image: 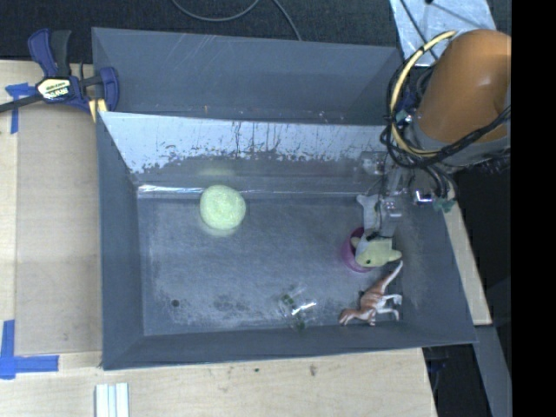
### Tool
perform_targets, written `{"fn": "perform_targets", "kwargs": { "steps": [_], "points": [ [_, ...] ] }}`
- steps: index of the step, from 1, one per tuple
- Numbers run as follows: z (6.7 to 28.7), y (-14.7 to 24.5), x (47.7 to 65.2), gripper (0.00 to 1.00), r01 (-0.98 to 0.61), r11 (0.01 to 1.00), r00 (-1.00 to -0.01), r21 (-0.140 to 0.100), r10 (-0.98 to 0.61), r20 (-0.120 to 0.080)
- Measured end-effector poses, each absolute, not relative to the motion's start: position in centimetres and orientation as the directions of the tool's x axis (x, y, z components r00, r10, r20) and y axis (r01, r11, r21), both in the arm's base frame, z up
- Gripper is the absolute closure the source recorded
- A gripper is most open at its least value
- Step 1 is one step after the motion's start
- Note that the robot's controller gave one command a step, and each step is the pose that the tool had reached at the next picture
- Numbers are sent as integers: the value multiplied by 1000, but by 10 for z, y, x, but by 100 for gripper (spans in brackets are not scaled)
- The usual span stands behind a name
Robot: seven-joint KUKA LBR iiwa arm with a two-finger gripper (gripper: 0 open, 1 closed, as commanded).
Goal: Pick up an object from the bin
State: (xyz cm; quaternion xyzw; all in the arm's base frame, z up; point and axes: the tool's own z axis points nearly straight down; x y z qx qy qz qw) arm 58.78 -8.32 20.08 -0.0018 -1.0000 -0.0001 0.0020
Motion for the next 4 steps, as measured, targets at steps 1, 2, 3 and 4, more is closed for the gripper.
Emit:
{"fn": "perform_targets", "kwargs": {
  "steps": [1, 2, 3, 4],
  "points": [
    [206, -83, 589, 0, 1, 1000, -1000, -1, 1, -4],
    [161, -104, 582, 0, -141, 990, -990, -2, -141, -6],
    [77, -145, 550, 0, -182, 983, -983, 1, -182, -8],
    [74, -146, 574, 0, -494, 869, -869, 0, -494, -3]
  ]
}}
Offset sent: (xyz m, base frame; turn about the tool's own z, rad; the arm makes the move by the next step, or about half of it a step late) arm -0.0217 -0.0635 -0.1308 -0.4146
